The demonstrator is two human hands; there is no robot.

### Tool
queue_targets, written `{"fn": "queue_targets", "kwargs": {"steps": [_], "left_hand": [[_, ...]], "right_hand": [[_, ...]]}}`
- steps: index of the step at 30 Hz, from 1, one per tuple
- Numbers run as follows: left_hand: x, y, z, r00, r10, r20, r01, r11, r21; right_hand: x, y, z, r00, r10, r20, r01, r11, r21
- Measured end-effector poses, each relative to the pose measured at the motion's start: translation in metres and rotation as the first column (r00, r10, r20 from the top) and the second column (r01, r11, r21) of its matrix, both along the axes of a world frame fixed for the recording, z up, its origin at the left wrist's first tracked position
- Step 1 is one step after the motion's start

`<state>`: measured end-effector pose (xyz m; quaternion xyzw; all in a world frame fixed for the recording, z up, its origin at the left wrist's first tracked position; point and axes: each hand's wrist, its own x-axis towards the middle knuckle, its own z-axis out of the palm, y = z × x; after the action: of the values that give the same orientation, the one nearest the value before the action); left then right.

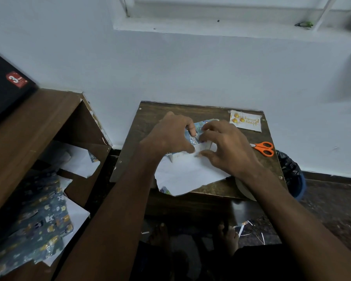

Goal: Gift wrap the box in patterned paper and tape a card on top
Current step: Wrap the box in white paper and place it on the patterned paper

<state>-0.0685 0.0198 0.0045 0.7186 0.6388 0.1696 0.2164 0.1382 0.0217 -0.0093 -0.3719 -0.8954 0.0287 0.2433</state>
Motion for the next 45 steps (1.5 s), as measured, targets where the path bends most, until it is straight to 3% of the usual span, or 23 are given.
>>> {"fn": "queue_targets", "kwargs": {"steps": [3,5,7,16,21,27,31,36,40,45], "left_hand": [[-0.006,0.003,-0.004,1.000,0.012,0.019,-0.012,0.999,0.033],[-0.007,0.005,-0.007,1.000,0.013,0.014,-0.014,0.999,0.051],[-0.009,0.007,-0.009,1.000,0.014,-0.012,-0.013,0.998,0.060],[-0.011,0.007,-0.009,0.999,-0.005,-0.054,0.011,0.995,0.101],[-0.011,0.008,-0.011,0.999,-0.011,-0.047,0.017,0.992,0.127],[-0.012,0.010,-0.011,1.000,0.002,0.007,-0.002,0.996,0.092],[-0.012,0.010,-0.010,1.000,-0.001,0.028,-0.001,0.997,0.071],[-0.013,0.013,-0.010,0.999,-0.039,0.014,0.038,0.999,0.039],[-0.014,0.012,-0.006,0.992,-0.089,0.084,0.085,0.995,0.051],[-0.005,0.001,0.013,0.979,0.003,0.203,0.015,0.996,-0.086]], "right_hand": [[0.002,-0.007,0.008,0.988,0.115,-0.104,-0.141,0.945,-0.296],[0.004,-0.015,0.009,0.981,0.194,-0.019,-0.176,0.837,-0.519],[0.005,-0.020,0.004,0.955,0.262,0.137,-0.143,0.817,-0.559],[0.000,-0.024,0.005,0.947,0.234,0.220,-0.102,0.869,-0.485],[-0.006,-0.023,0.008,0.948,0.251,0.193,-0.138,0.876,-0.462],[-0.008,-0.025,0.012,0.952,0.301,0.056,-0.254,0.878,-0.406],[-0.002,-0.022,0.021,0.953,0.304,-0.010,-0.294,0.913,-0.285],[-0.004,-0.018,0.020,0.970,0.190,-0.153,-0.217,0.958,-0.188],[-0.015,-0.013,0.014,0.967,0.116,-0.228,-0.149,0.980,-0.135],[-0.030,0.000,0.009,0.950,0.068,-0.306,-0.091,0.994,-0.062]]}}
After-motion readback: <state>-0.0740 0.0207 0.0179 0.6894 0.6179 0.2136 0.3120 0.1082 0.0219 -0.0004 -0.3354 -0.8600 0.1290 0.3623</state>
